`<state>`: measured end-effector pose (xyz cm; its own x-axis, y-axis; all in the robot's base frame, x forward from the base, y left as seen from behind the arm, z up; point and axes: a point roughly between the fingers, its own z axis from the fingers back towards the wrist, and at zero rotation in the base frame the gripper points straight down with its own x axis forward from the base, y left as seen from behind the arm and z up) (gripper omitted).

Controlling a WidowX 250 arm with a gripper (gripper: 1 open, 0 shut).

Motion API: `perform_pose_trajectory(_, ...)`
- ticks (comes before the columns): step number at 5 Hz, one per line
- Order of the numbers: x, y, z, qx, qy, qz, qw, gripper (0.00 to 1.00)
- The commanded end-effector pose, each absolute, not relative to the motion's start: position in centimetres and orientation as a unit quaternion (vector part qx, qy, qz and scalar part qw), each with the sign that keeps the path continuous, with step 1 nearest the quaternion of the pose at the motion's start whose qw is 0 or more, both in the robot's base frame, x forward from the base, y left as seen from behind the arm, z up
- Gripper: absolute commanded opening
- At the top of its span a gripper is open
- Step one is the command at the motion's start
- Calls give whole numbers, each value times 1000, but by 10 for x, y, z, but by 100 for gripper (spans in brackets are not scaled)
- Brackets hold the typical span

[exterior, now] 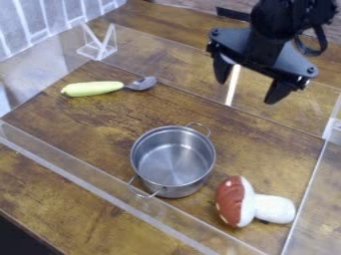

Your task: Remove the mushroom from the silver pot and put it on the table

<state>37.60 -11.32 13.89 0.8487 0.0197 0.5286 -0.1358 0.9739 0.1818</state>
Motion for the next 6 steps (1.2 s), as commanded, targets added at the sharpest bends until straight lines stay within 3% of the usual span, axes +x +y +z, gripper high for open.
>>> perform_pose_trajectory(1, 370, -122, 166, 93, -313, 74, 942, 100)
perform_pose_trajectory(4, 323, -143, 114, 98, -228, 216, 944, 100)
perform_pose_trajectory(6, 319, -145, 85, 93, -188, 278, 937, 100)
